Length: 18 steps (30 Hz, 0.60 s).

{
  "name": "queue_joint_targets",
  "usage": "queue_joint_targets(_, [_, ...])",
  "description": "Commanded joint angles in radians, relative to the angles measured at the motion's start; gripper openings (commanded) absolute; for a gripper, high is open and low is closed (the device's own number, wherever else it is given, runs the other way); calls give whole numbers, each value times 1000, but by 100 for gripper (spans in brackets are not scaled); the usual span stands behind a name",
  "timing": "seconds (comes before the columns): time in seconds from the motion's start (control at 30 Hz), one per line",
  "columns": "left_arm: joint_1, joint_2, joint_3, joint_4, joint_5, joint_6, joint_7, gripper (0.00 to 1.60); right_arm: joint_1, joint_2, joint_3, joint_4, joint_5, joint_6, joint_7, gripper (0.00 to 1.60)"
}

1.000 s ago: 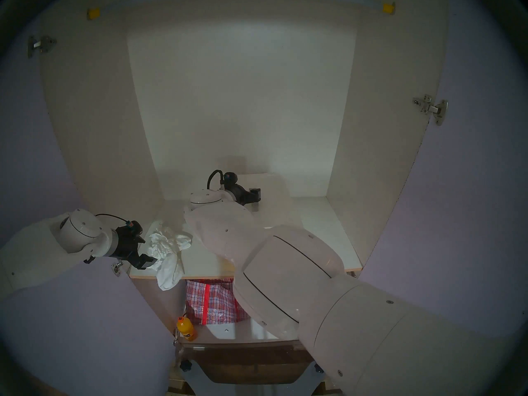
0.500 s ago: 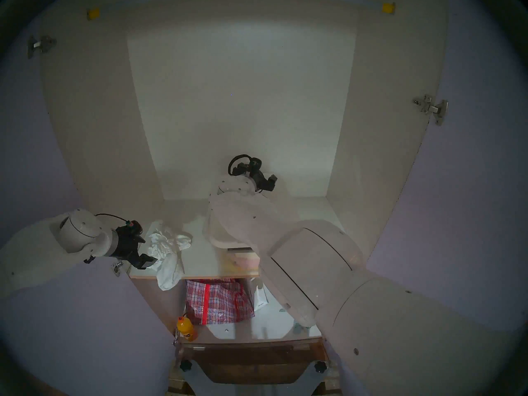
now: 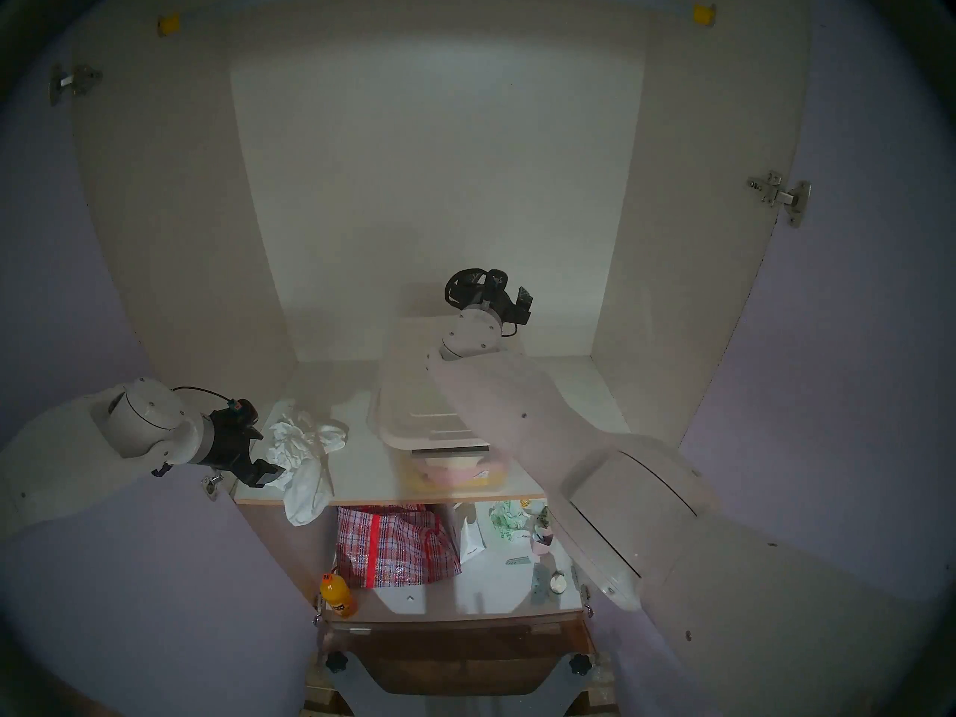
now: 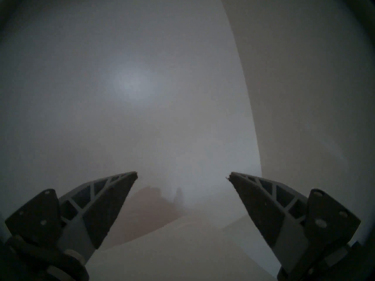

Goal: Take clothing out of the storage bin and put the lid back on the bin

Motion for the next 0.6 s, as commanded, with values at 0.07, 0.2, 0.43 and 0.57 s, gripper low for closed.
queue_joint_targets(0.07, [-24, 5, -20, -8, -1, -6, -1, 160, -63, 150, 58, -118, -48, -1, 123, 160])
queue_joint_targets(0.2, [-24, 5, -20, -8, -1, -6, -2, 160, -122, 214, 123, -208, -67, -1, 227, 160])
queue_joint_targets(0.43, [-25, 6, -20, -9, -1, -7, -4, 160, -180, 343, 182, -311, -68, 43, 475, 160])
queue_joint_targets(0.57, [-25, 6, -20, -9, -1, -7, -4, 160, -159, 361, 184, -258, -93, 23, 538, 160])
